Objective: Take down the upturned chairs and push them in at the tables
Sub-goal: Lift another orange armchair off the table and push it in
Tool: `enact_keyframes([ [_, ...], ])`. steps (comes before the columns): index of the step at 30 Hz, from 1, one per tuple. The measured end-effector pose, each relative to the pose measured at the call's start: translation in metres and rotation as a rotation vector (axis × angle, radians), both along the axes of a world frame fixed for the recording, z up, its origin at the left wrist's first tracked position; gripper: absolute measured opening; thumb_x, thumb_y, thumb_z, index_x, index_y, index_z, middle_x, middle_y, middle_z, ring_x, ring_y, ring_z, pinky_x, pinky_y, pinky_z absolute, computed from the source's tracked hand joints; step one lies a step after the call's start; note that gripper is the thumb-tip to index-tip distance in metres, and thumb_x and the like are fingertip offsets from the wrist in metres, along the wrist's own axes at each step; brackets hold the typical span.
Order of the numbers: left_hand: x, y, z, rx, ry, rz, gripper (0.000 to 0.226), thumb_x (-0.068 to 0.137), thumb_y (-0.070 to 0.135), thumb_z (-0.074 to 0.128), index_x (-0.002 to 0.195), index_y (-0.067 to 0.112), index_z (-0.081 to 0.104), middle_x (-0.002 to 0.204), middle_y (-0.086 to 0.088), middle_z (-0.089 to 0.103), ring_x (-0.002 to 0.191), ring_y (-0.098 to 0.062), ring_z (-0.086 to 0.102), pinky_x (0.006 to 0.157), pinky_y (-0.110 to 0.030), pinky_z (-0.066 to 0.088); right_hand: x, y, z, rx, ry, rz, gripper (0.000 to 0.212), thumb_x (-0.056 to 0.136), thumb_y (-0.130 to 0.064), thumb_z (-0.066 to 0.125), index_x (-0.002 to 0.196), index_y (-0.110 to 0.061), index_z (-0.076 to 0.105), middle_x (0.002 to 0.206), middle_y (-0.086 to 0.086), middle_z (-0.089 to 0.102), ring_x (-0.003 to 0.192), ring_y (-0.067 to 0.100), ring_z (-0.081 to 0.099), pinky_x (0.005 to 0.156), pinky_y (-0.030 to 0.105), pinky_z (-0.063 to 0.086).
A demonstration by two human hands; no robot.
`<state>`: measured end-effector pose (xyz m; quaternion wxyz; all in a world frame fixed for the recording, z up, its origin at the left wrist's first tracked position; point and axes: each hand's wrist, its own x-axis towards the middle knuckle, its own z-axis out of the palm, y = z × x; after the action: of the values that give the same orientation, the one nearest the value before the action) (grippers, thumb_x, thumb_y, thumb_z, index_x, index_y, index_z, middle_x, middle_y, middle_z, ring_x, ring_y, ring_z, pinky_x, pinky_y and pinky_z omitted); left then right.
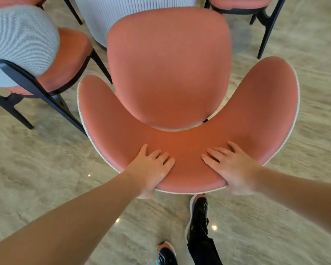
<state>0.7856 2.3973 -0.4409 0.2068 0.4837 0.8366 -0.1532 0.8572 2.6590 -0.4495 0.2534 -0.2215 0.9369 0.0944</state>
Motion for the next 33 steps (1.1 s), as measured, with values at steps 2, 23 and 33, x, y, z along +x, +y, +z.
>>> enact_keyframes([
  [2,-0.011,0.0,0.016,0.011,-0.009,0.006,0.098,0.077,0.029,0.069,0.151,0.019,0.006,0.156,-0.006,0.022,0.143,-0.027,0.021,0.113,-0.057,0.013,-0.01,0.002,0.016,-0.007,-0.005,0.001,0.096,0.072,-0.029,0.065,0.152,-0.019,0.014,0.152,0.008,0.031,0.14,0.026,0.031,0.114,0.056,0.02],
  [23,-0.142,0.057,0.068,0.204,0.182,0.356,0.068,0.067,0.057,0.058,0.13,0.037,0.04,0.116,0.005,0.059,0.109,-0.024,0.053,0.103,-0.05,0.026,-0.182,0.018,0.093,-0.035,0.033,-0.143,0.071,0.07,-0.028,0.062,0.135,-0.032,0.034,0.12,-0.008,0.053,0.113,0.018,0.052,0.103,0.042,0.035],
  [33,-0.192,0.064,0.085,0.194,0.149,0.377,0.073,0.061,0.057,0.053,0.131,0.041,0.04,0.108,0.009,0.061,0.103,-0.02,0.056,0.1,-0.046,0.032,-0.228,0.026,0.106,-0.064,0.036,-0.166,0.069,0.069,-0.029,0.062,0.134,-0.033,0.037,0.115,-0.009,0.055,0.111,0.018,0.053,0.1,0.042,0.038],
])
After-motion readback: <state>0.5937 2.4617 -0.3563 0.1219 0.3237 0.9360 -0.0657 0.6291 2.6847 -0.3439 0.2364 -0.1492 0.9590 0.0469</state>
